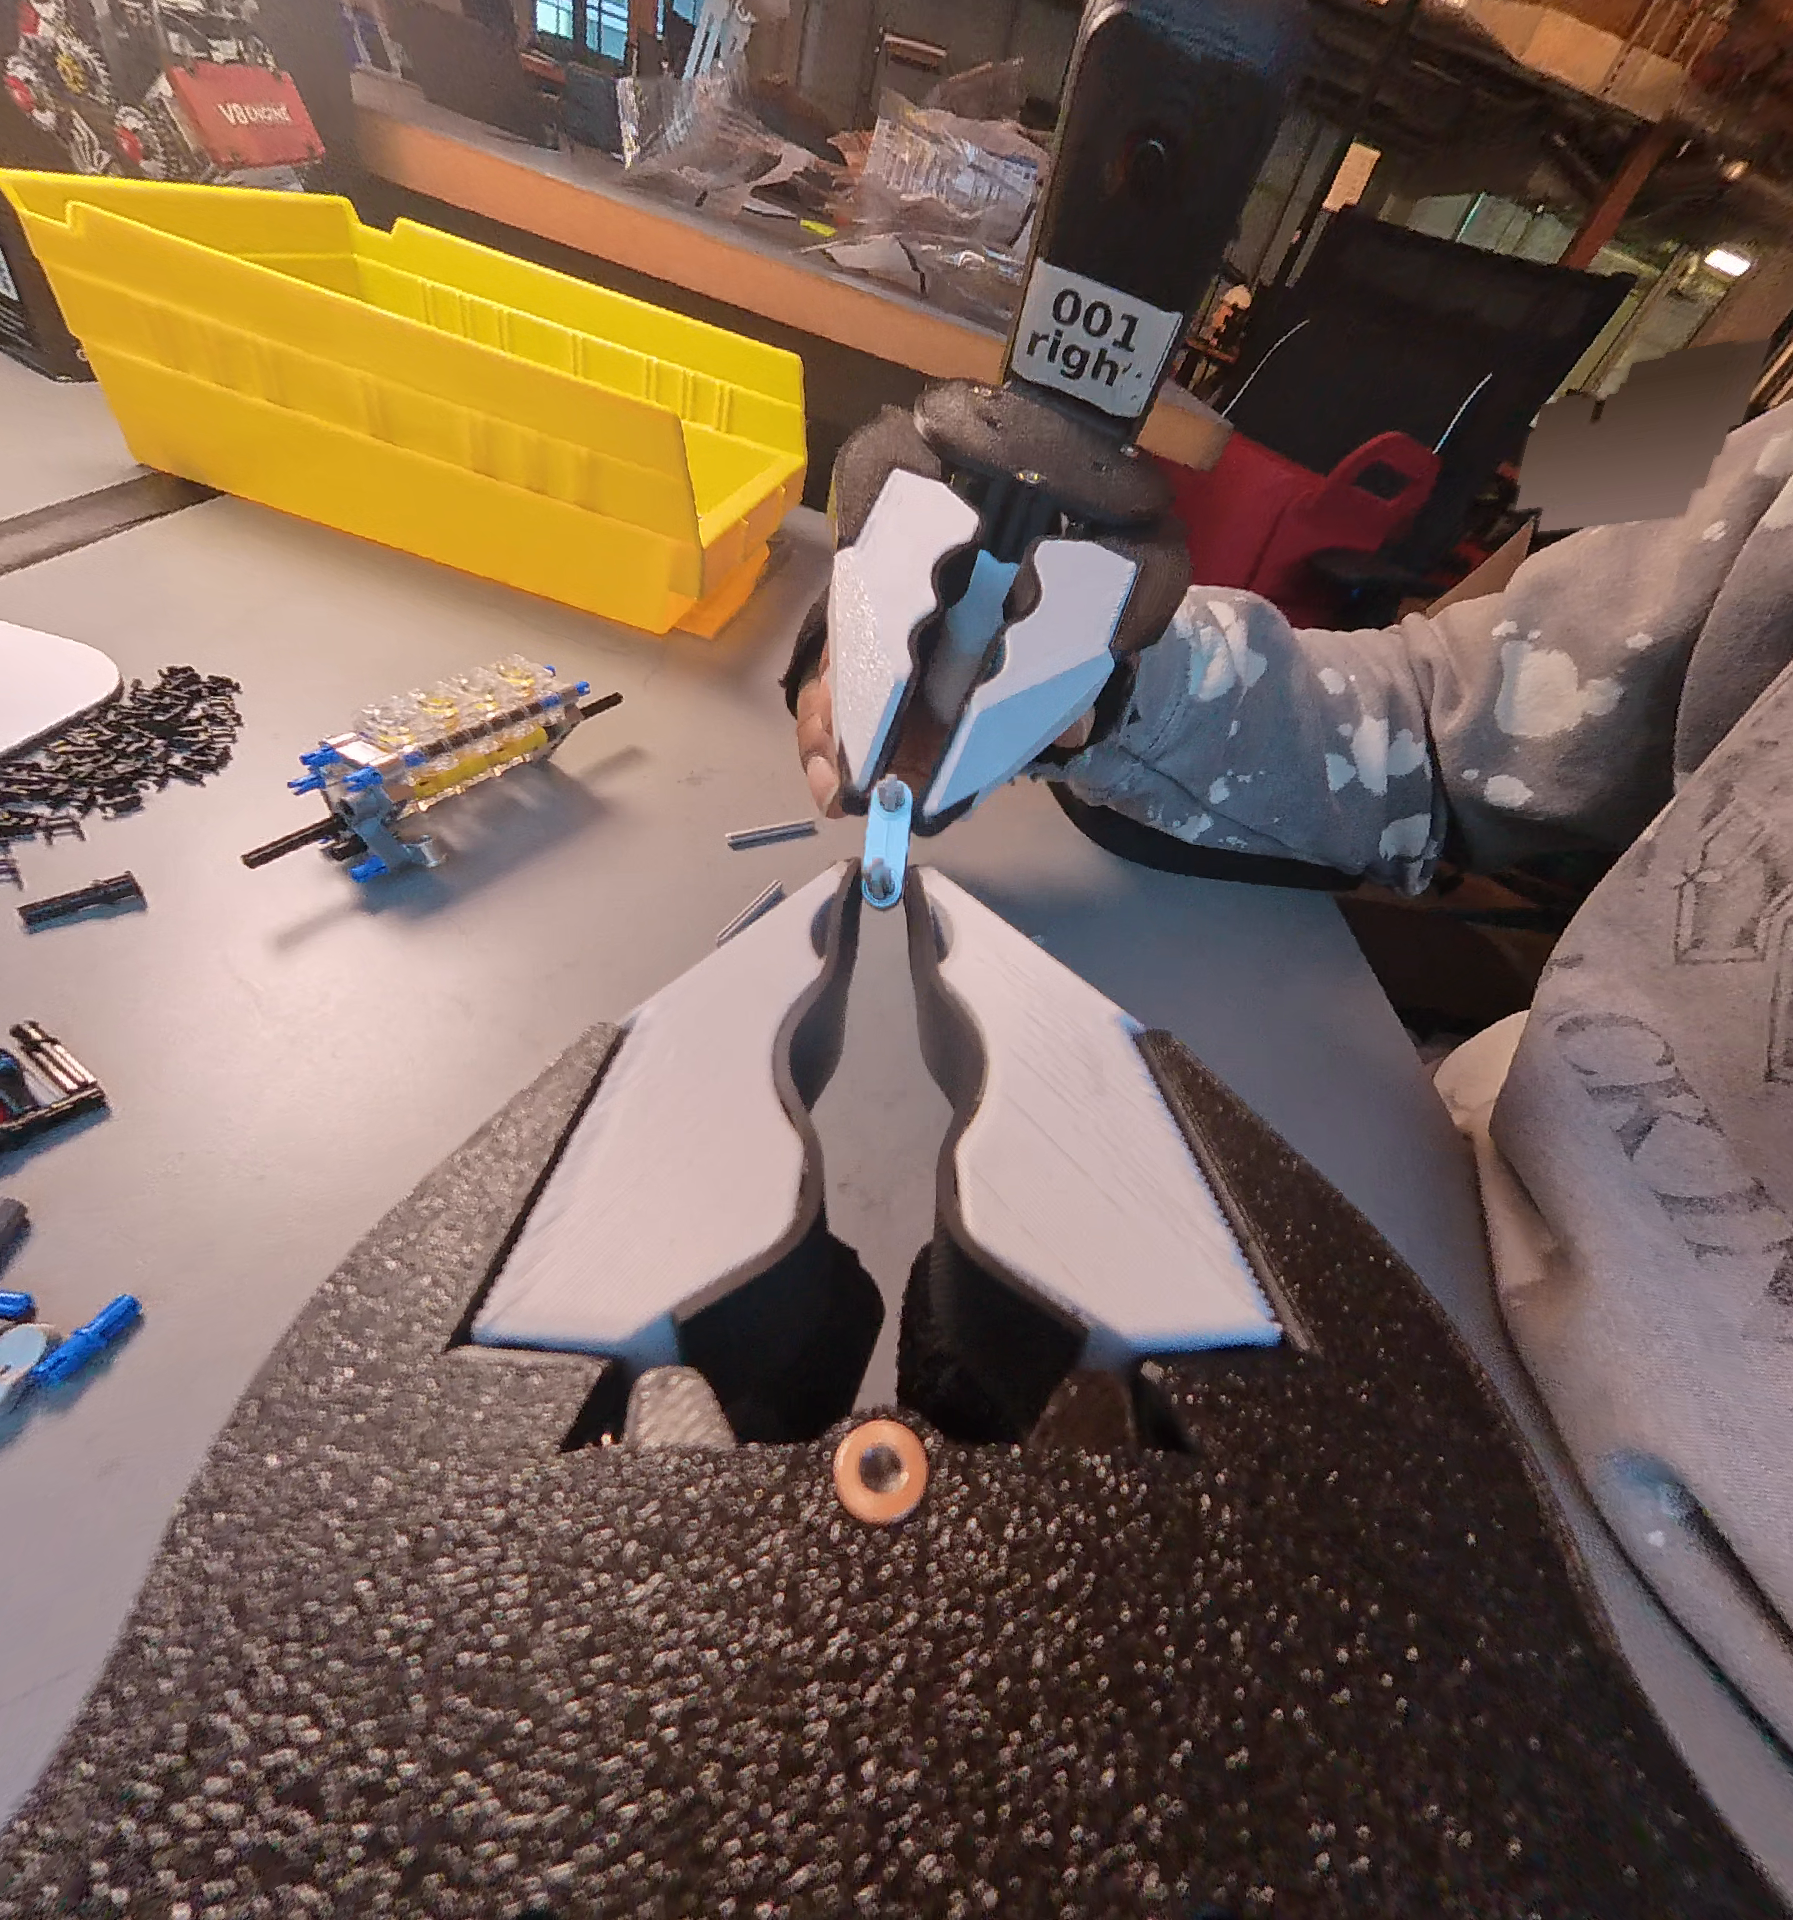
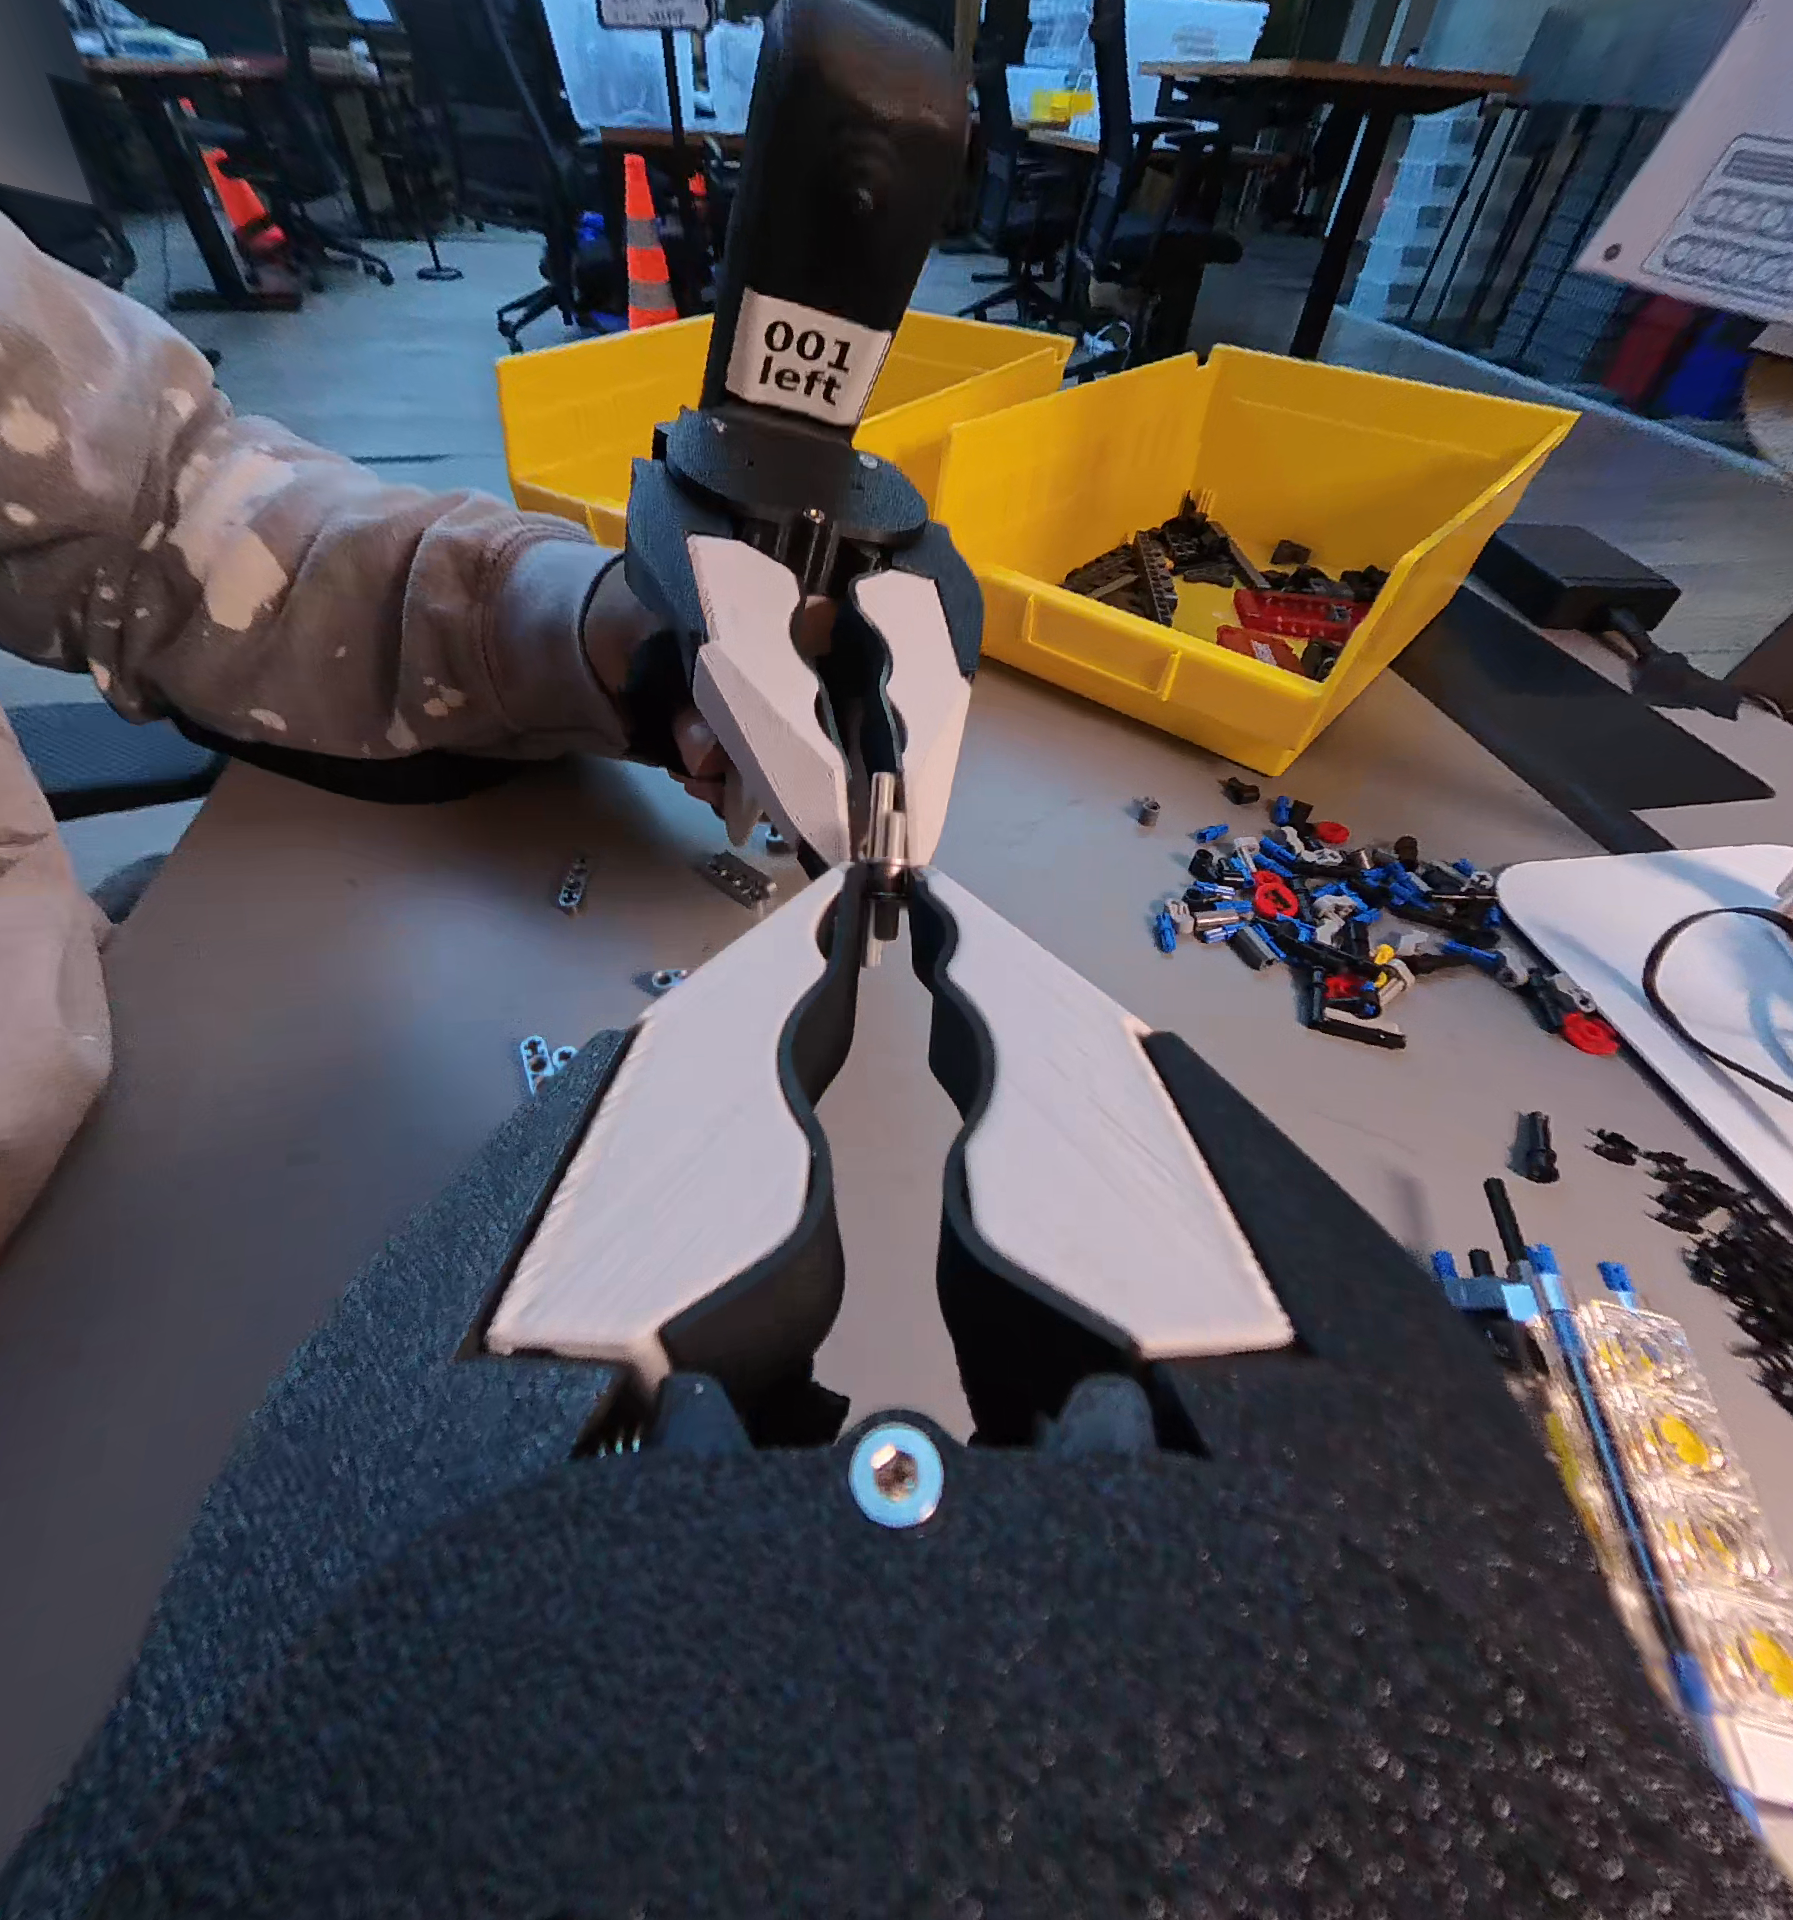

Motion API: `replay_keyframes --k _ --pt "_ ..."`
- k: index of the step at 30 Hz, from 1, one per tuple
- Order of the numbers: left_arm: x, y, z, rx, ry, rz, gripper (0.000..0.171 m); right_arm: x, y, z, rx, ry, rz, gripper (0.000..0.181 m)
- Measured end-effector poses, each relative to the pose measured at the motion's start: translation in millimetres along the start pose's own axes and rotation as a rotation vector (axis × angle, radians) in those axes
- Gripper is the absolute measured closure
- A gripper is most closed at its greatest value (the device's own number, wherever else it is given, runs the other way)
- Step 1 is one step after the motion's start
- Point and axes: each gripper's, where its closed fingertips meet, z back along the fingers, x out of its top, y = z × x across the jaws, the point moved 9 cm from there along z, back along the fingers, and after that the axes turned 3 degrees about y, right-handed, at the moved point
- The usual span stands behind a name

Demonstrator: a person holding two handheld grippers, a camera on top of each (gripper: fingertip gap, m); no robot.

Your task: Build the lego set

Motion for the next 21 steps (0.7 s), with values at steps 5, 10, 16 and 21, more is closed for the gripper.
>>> replay_keyframes --k 5,10,16,21 --pt "1.9 2.0 -0.5 -0.061 -0.089 0.138 0.166 5.5 -6.7 8.6 -0.021 -0.107 -0.059 0.181" --pt "6.7 10.7 10.0 -0.076 -0.235 0.271 0.166 10.3 -9.1 11.6 -0.088 -0.169 -0.060 0.167" --pt "9.7 6.6 10.1 -0.193 -0.372 0.340 0.166 9.3 -2.6 1.2 0.002 -0.194 -0.142 0.162" --pt "10.4 -1.0 4.7 -0.193 -0.346 0.278 0.166 11.8 2.4 -0.4 0.034 -0.205 -0.140 0.179"
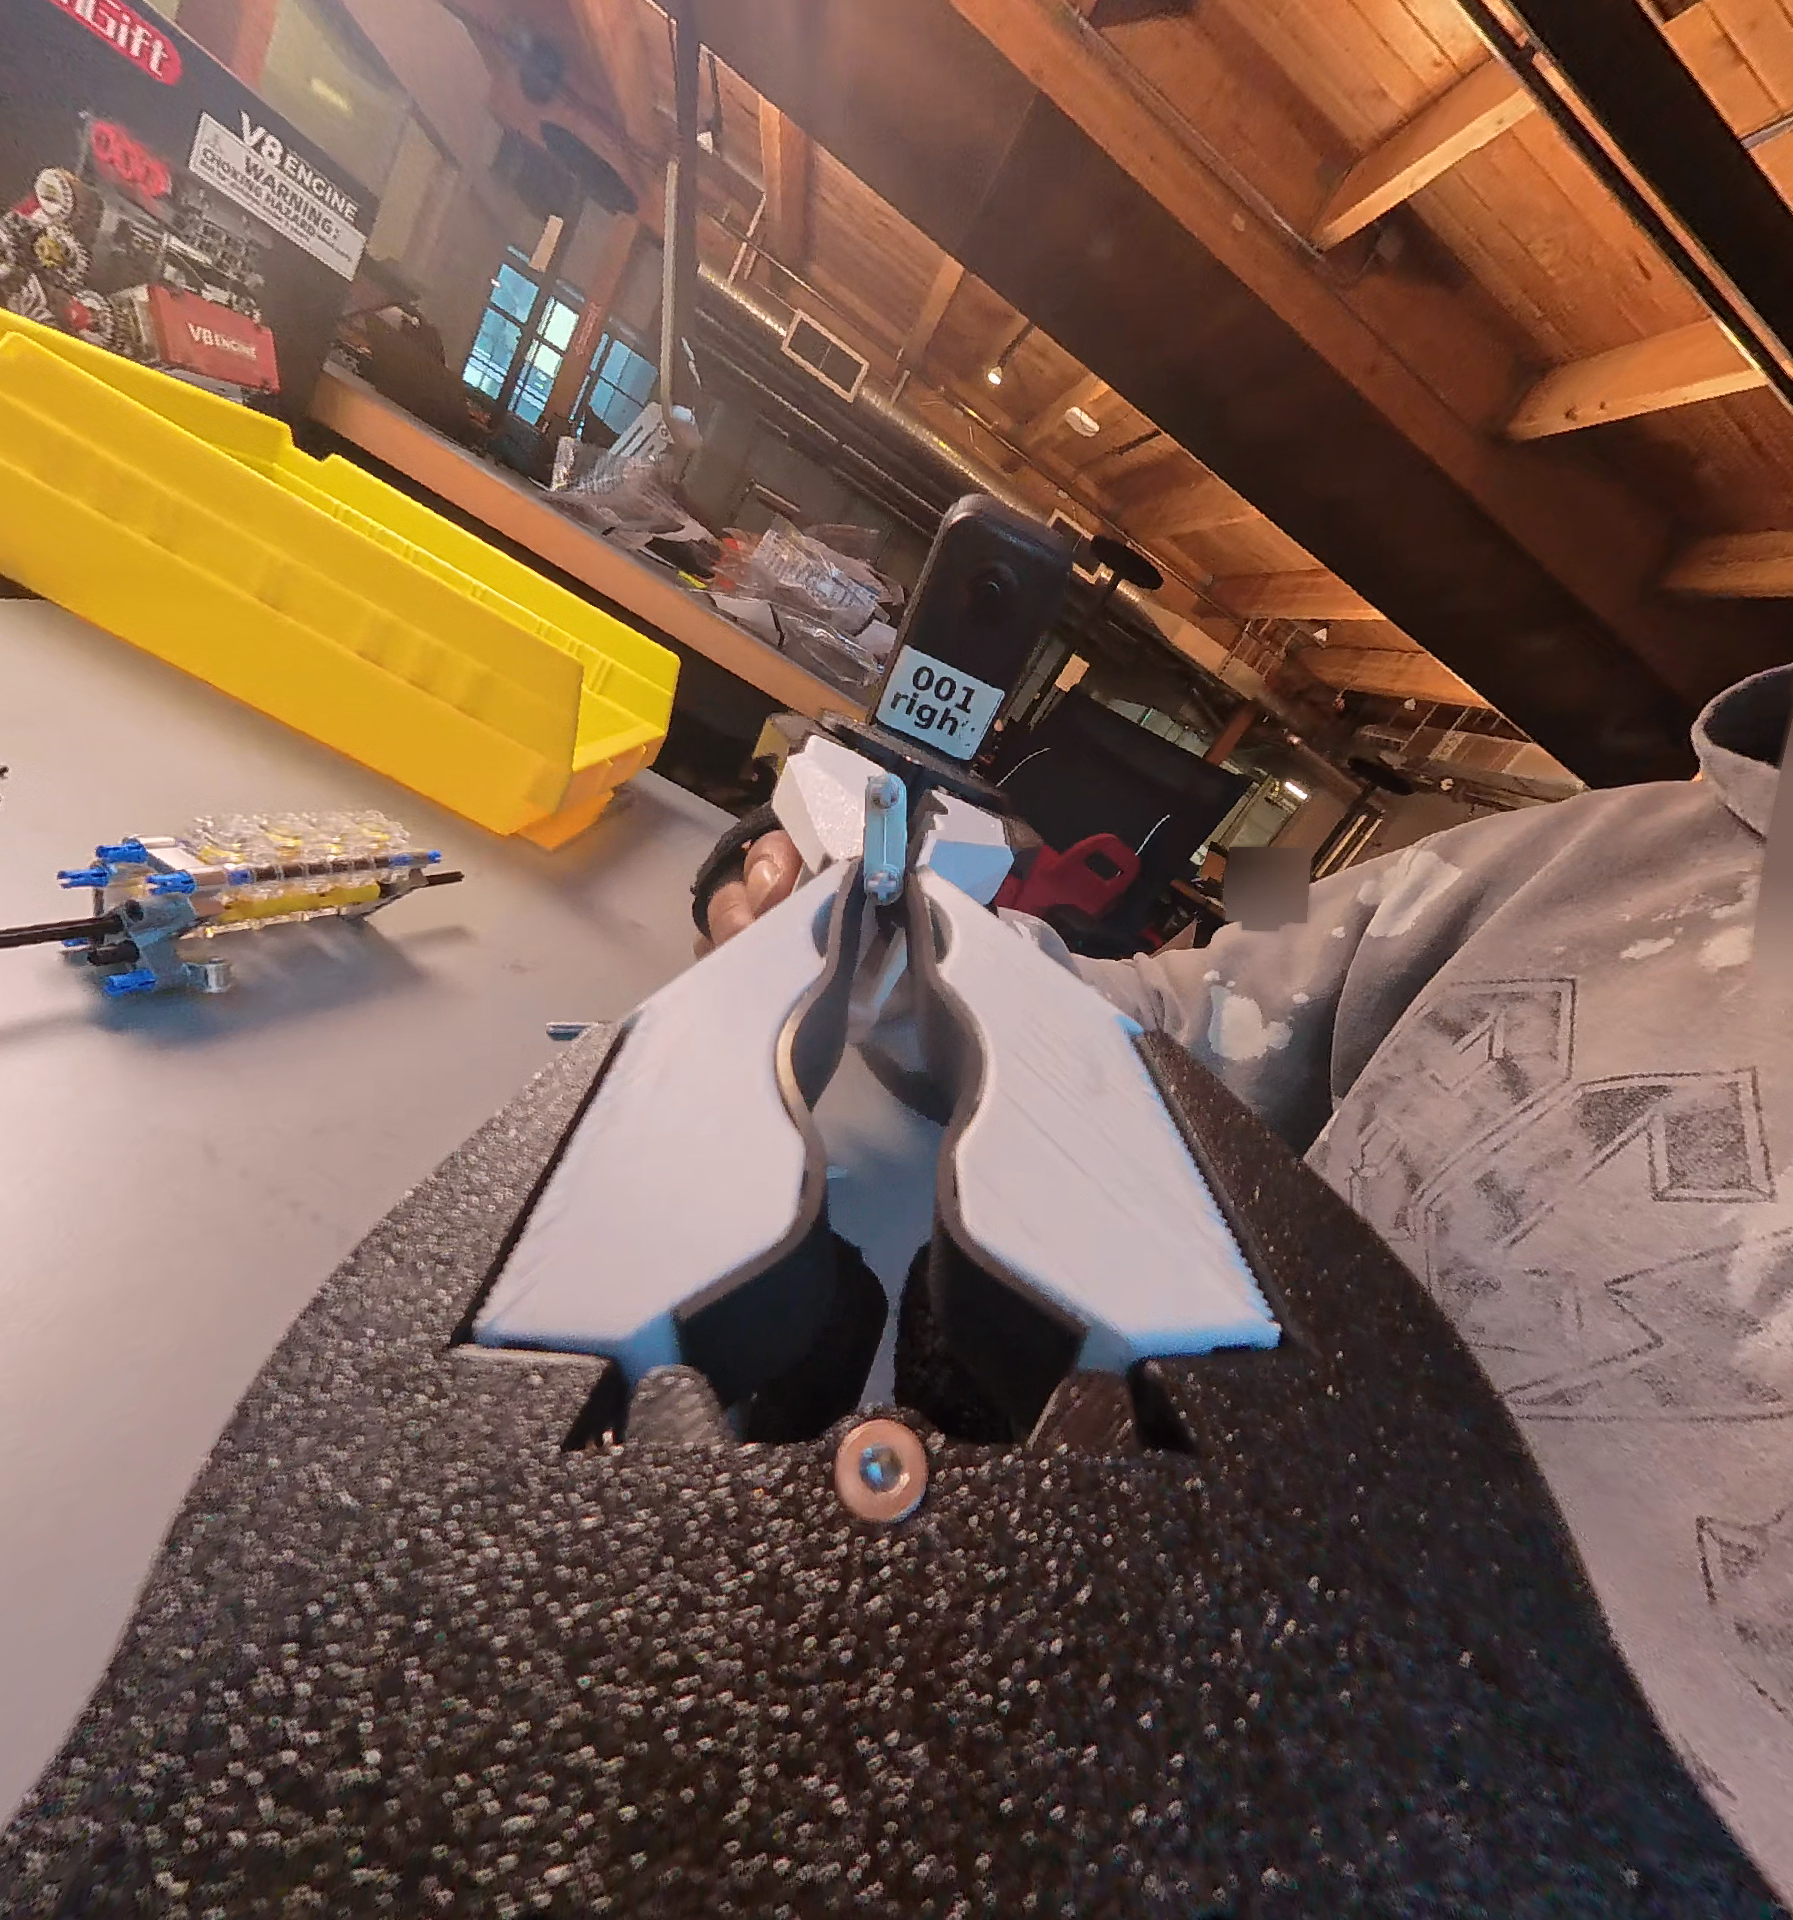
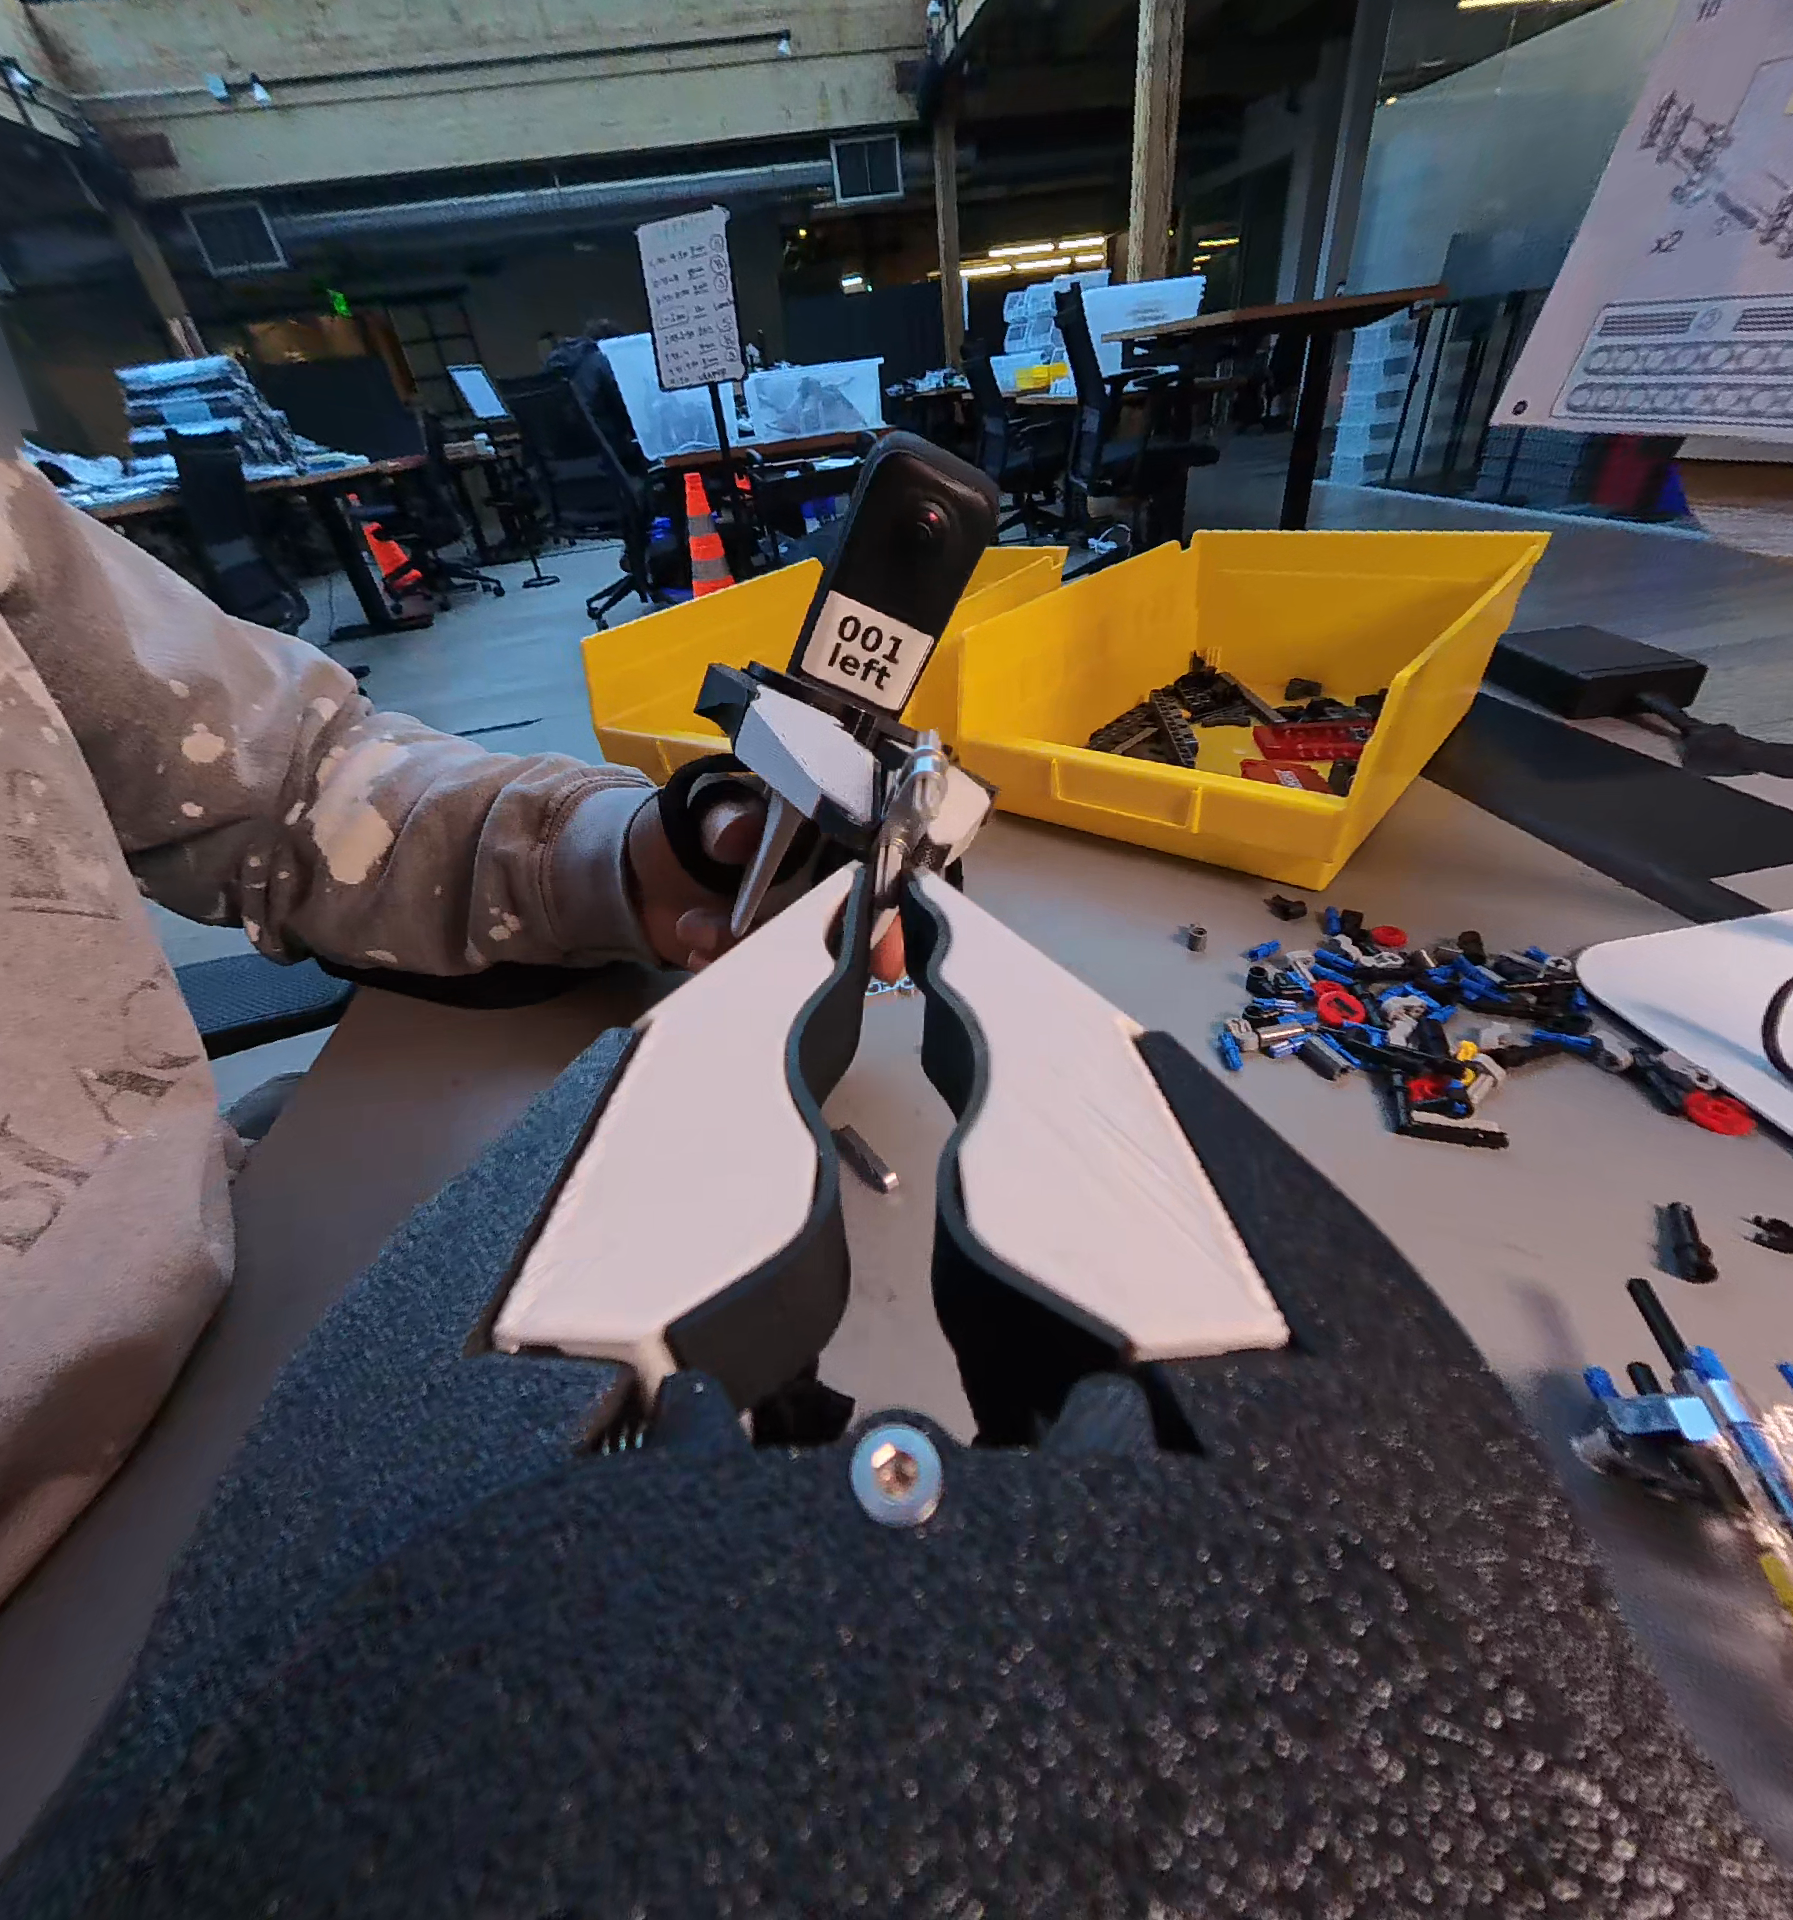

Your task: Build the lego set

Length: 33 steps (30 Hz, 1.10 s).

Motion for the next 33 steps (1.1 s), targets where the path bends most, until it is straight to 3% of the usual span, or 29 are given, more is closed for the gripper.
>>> replay_keyframes --k 10,18,20,21,24,33 --pt "-1.9 -2.5 -0.9 0.006 0.059 -0.062 0.166 1.2 -1.3 5.3 0.045 0.003 -0.002 0.180" --pt "-0.8 -0.6 1.0 0.007 0.033 -0.047 0.166 6.1 -3.5 12.3 0.015 -0.023 0.004 0.181" --pt "-0.7 -1.1 0.7 0.000 0.022 -0.040 0.166 3.5 -3.2 8.1 0.016 -0.010 -0.016 0.163" --pt "-1.2 -1.6 -0.1 -0.003 0.023 -0.041 0.166 2.4 -2.4 5.9 0.024 -0.005 -0.026 0.163" --pt "-1.9 -3.0 -1.3 -0.010 0.015 -0.043 0.166 2.7 2.0 4.1 0.037 -0.021 -0.010 0.181" --pt "-1.8 -1.4 -0.6 -0.003 0.018 -0.040 0.166 5.3 -2.6 9.5 0.043 -0.039 -0.042 0.181"
